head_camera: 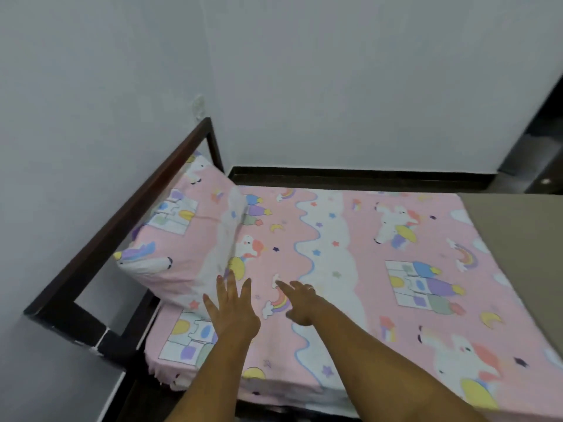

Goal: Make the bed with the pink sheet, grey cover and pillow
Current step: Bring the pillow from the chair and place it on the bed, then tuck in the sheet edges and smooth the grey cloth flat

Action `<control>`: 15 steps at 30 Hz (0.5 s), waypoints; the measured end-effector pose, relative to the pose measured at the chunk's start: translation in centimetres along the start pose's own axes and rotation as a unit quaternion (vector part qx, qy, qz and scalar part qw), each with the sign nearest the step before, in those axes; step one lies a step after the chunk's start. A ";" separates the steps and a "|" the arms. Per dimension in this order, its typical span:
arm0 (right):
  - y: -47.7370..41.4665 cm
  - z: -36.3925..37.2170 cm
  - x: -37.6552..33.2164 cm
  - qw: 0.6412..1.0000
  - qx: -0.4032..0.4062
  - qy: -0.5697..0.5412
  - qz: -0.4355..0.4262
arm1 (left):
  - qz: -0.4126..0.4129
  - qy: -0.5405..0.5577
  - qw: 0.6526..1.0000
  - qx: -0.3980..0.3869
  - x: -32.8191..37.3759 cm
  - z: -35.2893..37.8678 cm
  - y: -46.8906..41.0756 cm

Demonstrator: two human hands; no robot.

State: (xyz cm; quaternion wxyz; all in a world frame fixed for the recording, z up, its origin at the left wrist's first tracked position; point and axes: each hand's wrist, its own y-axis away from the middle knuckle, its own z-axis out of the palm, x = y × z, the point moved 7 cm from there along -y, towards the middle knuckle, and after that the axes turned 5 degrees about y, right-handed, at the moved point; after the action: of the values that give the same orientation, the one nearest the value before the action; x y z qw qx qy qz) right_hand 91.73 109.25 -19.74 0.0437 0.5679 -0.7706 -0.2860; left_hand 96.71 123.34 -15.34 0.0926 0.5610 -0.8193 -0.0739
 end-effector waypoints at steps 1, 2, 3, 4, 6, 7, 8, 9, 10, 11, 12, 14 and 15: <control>1.5 0.7 1.2 1.000 -0.002 -0.002 0.007 | 0.008 0.004 1.000 -0.006 1.2 0.4 1.1; 2.9 1.3 2.5 1.000 -0.004 -0.005 0.019 | 0.021 0.005 1.000 -0.011 2.5 0.8 2.0; 4.1 1.6 3.9 0.999 -0.004 -0.010 0.035 | 0.036 0.002 0.999 -0.014 3.8 1.1 2.8; 5.6 1.9 5.8 0.998 0.003 -0.020 0.056 | 0.058 -0.002 0.998 -0.014 5.7 1.4 3.6; 8.4 1.8 9.5 0.994 0.023 -0.045 0.092 | 0.102 -0.011 0.995 -0.017 9.4 1.7 4.9; 9.9 1.7 11.3 0.992 0.032 -0.055 0.108 | 0.120 -0.014 0.992 -0.022 11.2 1.9 5.6; 11.1 1.7 12.9 0.990 0.039 -0.061 0.124 | 0.133 -0.018 0.991 -0.027 12.8 2.1 6.2; 12.7 1.8 15.0 0.986 0.048 -0.069 0.143 | 0.150 -0.023 0.988 -0.028 14.9 2.3 7.1; 14.1 1.9 16.8 0.983 0.054 -0.077 0.160 | 0.167 -0.026 0.985 -0.027 16.7 2.5 7.8; 15.6 2.1 18.6 0.979 0.060 -0.087 0.176 | 0.187 -0.034 0.982 -0.025 18.7 2.8 8.6; 17.0 2.4 20.1 0.975 0.063 -0.097 0.189 | 0.203 -0.041 0.978 -0.026 20.5 3.1 9.4; 19.4 3.3 23.0 0.970 0.064 -0.114 0.205 | 0.226 -0.055 0.972 -0.033 23.9 4.0 11.0; 20.6 3.8 24.4 0.968 0.064 -0.118 0.212 | 0.234 -0.058 0.970 -0.033 25.5 4.4 11.8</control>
State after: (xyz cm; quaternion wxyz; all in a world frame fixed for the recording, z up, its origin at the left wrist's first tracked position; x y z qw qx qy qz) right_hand 64.15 92.73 -19.09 -0.0242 0.3554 -0.8898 -0.2852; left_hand 75.97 103.84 -15.21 0.0783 0.3445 -0.9290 -0.1098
